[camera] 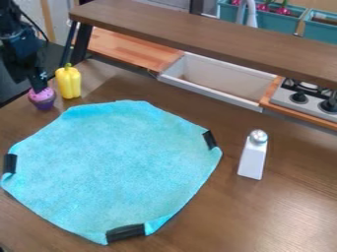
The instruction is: Put the purple figure in the bottom left of the cloth
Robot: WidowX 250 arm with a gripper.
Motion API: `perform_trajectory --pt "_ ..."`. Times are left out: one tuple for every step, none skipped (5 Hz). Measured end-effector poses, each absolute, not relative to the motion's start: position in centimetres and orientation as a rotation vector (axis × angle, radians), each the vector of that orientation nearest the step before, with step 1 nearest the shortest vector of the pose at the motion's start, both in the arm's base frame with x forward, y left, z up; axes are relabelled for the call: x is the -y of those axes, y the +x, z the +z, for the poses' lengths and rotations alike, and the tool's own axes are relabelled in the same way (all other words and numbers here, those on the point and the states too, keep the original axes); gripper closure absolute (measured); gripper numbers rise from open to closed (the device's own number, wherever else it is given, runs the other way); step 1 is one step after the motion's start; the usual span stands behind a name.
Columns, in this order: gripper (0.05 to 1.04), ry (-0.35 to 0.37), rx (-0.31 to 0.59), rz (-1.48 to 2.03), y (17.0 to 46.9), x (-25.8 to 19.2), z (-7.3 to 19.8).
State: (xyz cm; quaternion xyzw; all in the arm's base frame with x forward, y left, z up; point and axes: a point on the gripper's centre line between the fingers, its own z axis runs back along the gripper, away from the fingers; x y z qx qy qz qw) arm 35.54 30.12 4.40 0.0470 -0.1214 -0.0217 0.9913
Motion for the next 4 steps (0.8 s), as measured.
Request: perform_trajectory --pt "0.083 0.040 0.279 -0.052 36.0 -29.9 3.8" --pt "0.083 0.043 0.314 -0.046 36.8 -30.2 4.5" --pt "0.083 0.029 0.302 -0.031 37.0 -30.4 3.4" --pt "0.083 0.047 0.300 -0.021 37.1 -30.7 3.8"
